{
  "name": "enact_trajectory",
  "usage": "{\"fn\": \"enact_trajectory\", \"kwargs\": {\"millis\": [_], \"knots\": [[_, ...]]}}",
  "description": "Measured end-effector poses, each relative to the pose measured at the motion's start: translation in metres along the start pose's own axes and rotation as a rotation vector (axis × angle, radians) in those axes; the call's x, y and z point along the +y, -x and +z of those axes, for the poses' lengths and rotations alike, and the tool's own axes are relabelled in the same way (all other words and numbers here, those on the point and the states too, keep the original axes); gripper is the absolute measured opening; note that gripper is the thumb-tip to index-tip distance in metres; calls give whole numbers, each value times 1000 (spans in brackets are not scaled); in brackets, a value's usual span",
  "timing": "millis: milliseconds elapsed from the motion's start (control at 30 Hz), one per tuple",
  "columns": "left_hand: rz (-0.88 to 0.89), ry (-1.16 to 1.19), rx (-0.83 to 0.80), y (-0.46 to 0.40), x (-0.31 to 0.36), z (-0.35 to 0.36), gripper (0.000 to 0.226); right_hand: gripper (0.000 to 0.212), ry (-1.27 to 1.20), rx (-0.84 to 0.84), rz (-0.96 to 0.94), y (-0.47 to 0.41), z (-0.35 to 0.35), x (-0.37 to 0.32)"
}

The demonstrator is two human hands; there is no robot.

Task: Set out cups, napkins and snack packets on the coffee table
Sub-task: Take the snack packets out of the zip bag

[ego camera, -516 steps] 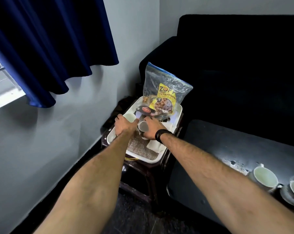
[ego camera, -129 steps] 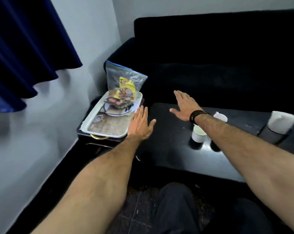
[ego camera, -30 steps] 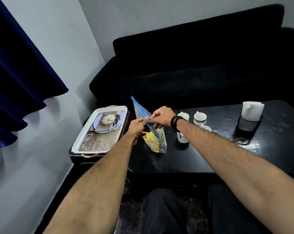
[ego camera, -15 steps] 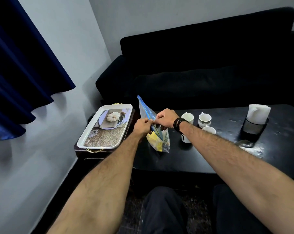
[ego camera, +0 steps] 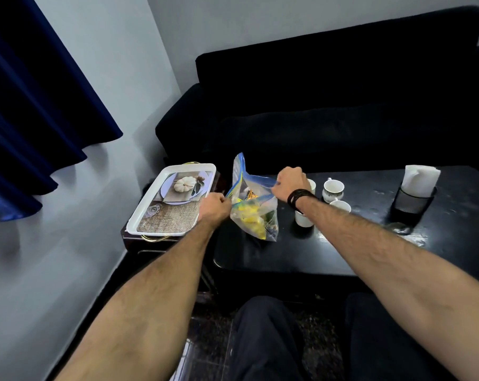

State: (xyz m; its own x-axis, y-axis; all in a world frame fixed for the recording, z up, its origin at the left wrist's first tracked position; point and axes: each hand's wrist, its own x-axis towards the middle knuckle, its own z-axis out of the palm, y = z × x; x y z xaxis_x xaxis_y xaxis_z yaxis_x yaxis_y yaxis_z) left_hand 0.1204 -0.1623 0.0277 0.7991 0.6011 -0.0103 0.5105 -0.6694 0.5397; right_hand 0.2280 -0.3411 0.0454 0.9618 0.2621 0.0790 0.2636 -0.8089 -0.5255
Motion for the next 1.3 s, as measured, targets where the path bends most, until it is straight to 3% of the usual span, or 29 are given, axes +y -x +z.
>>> {"fn": "enact_trajectory", "kwargs": {"millis": [133,200,300,367,467,533,667,800,867,967,1033,1100,1300], "knots": [[146,69,-122,11,20,7,38,39,-60,-93,-132,2,3,-22],[157,47,-148,14,31,12,37,29,-33,-93,-198,1,3,-34],[45,-82,-66,11,40,10,34,14,33,-59,-301,0,5,-41],[-8,-203,23,5,39,3,50,10,41,-71,-351,1,6,-39],[53,-310,117,-1,40,-2,42,12,20,-73,-376,1,10,-34],[88,-323,168,1,43,1,33,13,-14,1,-315,-2,7,-30],[-9,-285,227,-2,36,-9,30,19,-129,182,43,-26,-16,-4],[-63,-261,250,-9,37,-19,36,18,-99,175,-9,-31,-16,0],[-75,-215,213,-6,42,-18,34,22,-126,99,-3,-28,-13,-5],[-31,-120,85,0,45,-12,26,55,-46,-121,-18,-24,-17,-15],[-3,-69,-37,3,45,-9,35,69,-34,-288,-30,-20,-21,-23],[-1,-27,-90,8,43,-10,46,67,-42,-390,-35,-17,-23,-27],[0,53,27,12,31,-29,34,50,-13,-80,-5,-15,-34,-12]]}}
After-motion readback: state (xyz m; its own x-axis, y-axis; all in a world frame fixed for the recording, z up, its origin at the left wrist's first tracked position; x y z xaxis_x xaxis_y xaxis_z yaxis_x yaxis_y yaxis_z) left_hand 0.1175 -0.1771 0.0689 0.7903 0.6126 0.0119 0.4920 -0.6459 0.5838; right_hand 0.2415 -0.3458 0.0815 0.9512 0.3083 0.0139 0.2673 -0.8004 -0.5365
